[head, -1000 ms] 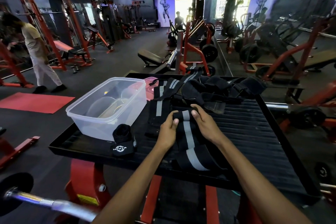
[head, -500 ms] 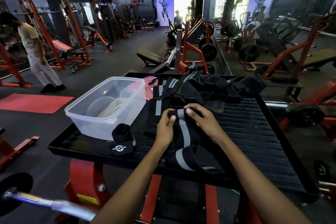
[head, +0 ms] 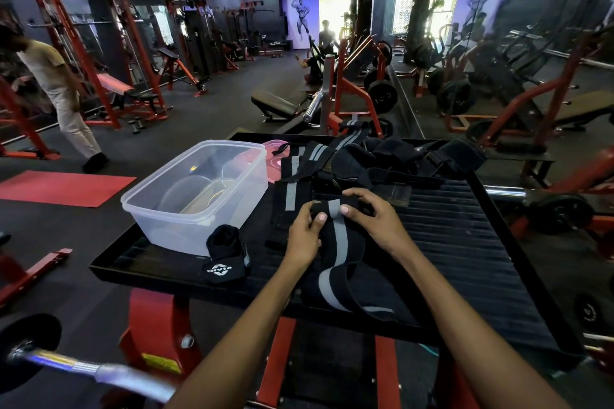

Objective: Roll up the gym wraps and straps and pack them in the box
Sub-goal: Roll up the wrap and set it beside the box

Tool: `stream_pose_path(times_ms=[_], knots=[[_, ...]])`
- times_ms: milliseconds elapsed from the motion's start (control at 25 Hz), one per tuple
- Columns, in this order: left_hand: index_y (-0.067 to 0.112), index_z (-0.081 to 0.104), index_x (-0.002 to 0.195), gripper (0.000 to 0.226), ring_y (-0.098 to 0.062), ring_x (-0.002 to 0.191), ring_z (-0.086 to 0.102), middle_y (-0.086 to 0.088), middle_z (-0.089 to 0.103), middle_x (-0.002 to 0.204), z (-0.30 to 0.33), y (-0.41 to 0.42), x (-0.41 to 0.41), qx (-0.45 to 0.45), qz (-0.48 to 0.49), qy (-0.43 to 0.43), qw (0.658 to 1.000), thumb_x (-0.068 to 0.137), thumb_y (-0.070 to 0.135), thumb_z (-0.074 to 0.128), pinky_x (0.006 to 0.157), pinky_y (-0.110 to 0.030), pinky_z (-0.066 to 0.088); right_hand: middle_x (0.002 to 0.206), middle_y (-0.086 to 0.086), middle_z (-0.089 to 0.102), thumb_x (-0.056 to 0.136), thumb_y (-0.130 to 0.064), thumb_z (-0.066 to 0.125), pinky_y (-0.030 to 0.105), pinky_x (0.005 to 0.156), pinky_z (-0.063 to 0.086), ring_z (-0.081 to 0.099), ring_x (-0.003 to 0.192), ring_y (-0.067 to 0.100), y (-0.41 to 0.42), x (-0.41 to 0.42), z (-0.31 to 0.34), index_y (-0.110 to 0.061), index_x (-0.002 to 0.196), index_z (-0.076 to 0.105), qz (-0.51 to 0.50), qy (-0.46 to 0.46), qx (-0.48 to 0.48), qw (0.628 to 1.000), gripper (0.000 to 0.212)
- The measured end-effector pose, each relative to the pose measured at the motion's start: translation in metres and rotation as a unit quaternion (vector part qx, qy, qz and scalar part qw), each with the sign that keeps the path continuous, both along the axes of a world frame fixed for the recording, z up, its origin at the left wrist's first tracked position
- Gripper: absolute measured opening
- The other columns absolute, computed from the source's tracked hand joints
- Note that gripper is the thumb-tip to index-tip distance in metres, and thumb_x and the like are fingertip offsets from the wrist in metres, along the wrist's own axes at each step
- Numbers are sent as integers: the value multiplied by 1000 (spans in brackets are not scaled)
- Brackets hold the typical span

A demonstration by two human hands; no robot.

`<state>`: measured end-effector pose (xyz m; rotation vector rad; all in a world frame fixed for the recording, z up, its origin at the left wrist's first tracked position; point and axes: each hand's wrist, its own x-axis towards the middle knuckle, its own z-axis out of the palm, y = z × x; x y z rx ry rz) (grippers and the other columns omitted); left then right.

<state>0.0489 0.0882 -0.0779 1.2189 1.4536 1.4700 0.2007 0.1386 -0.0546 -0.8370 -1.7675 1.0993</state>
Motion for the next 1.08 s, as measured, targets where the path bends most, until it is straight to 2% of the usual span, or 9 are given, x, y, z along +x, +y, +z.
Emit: stream_pose_path(times_ms=[120,200,320,440,560,680,880,1000,1080], knots=[[20,50,119,23,-15,90,60,-1,61,100,0,0,1,24,-8,17,1000,96,18,48,71,-26,51,102,-12,65,79,-8,71,24,90,47,60,99,6,2,1,-1,-19,103,66,-12,6,18,1000,27],[22,50,117,22,-12,83,59,1,61,94,3,-2,4,-3,-10,-3,1000,97,28,47,61,-25,48,102,-12,64,76,0,70,23,89,46,59,98,3,2,1,0,-19,100,65,-11,12,30,999,30],[19,51,110,14,-10,85,61,1,63,94,2,-1,2,15,4,-10,1000,96,21,49,72,-23,51,105,-11,62,79,-6,70,15,85,45,58,97,-1,2,0,-1,-22,101,63,13,3,25,1000,28],[20,52,112,22,-18,103,61,-8,63,109,0,-1,-2,44,1,-14,999,93,8,53,87,-28,51,110,-8,62,85,-20,68,18,88,45,58,103,7,5,0,-2,-23,108,62,-4,-18,2,1000,24],[16,52,120,28,-14,94,64,-3,66,104,2,-3,2,35,-6,-29,999,92,15,55,69,-19,52,104,-8,62,84,-10,67,8,79,44,58,94,-3,7,2,0,-17,104,63,-23,-6,13,1000,21],[14,57,118,29,-16,95,66,1,69,97,5,-4,5,11,0,-58,998,94,29,52,73,-27,55,100,-10,61,84,-5,65,7,77,44,56,85,-14,6,3,3,-20,102,61,-13,8,17,1000,24],[21,54,124,28,-10,103,63,6,66,109,9,-8,5,27,-35,-65,997,96,19,50,87,-30,52,109,-9,59,92,-28,57,23,85,42,54,103,8,8,4,0,-25,113,60,-12,-9,-34,999,21],[25,52,126,32,-8,105,60,8,64,109,8,-7,5,12,-43,-66,997,95,17,51,91,-33,50,107,-4,61,90,-20,60,24,88,42,55,102,13,11,5,-1,-15,112,62,-22,-16,-13,1000,22],[24,51,130,37,-15,111,60,3,65,115,6,-6,5,-5,-46,-90,995,94,32,52,95,-40,50,108,-4,60,90,-12,60,23,92,42,55,103,12,10,6,0,-10,112,61,-23,-6,1,1000,23]])
